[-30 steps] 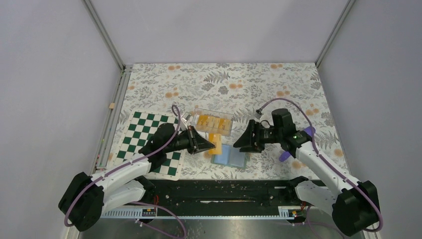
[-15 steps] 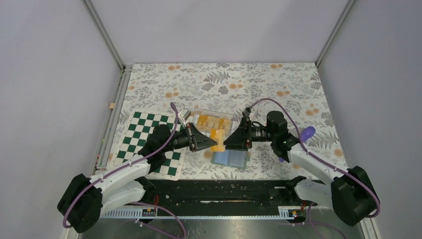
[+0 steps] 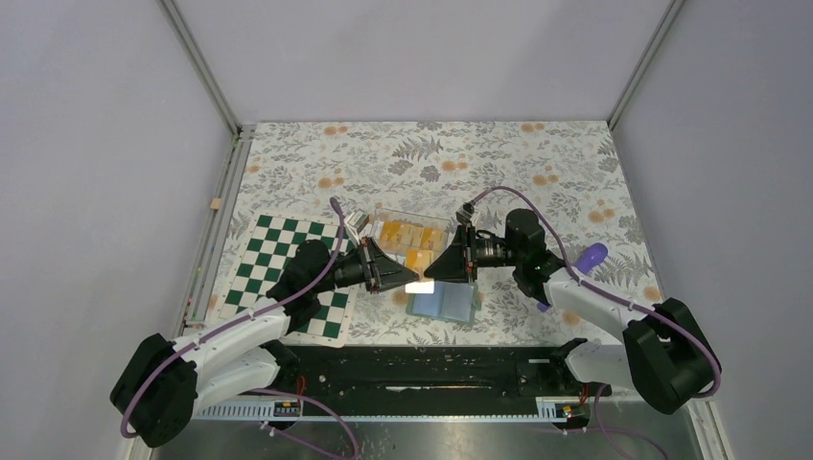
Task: Put the credit cards into the card holder
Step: Insert the credit card into the card holder.
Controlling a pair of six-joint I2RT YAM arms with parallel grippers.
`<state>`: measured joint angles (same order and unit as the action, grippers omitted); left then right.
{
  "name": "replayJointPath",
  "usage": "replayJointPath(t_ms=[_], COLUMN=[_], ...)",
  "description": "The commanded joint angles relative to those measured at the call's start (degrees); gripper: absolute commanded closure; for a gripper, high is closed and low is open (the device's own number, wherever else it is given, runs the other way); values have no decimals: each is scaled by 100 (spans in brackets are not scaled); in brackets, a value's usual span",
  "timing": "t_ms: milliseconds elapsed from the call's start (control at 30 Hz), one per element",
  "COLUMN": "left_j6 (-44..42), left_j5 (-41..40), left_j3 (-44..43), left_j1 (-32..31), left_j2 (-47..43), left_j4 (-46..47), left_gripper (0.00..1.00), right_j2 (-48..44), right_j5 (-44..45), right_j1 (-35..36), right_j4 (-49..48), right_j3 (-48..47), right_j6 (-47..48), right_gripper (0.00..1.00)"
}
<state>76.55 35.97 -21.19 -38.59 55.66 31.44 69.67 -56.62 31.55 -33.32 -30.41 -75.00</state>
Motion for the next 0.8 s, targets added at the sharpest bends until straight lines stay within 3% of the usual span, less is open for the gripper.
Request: replayJointPath(t_ms=[0, 67, 100, 133, 267, 367, 500, 600, 767], left_j6=[-26, -48, -63, -85, -329, -554, -1268, -1896, -2597], left_j5=[183, 212, 211, 207, 37, -273, -915, -1406, -1463], left_j3=[-33, -39, -35, -35, -90, -129, -381, -625, -904], left_j1=[-25, -21, -25, -23, -23, -13, 159, 367, 485], left_j2=[73, 122, 150, 164, 43, -178, -410, -262, 701], left_j4=[330, 320, 315, 294, -259, -873, -2829, -4158, -4616], left_gripper=[100, 100, 100, 93, 46, 33, 30, 31, 36], right_j2=[138, 174, 175, 159, 44, -142, -362, -449, -466], right_j5=[-225, -295, -309, -301, -189, 63, 653, 953, 1143], right_j1=[100, 122, 115, 116, 121, 123, 96, -10, -388], right_j4=[-747, -864, -885, -880, -388, 617, 2208, 2530, 2632], right_j3=[-255, -263, -249, -221, -135, -86, -15, 317, 830], right_j6=[-319, -373, -384, -383, 48, 784, 1919, 2211, 2518], right_gripper=[87, 100, 100, 100, 100, 100, 100, 100, 100])
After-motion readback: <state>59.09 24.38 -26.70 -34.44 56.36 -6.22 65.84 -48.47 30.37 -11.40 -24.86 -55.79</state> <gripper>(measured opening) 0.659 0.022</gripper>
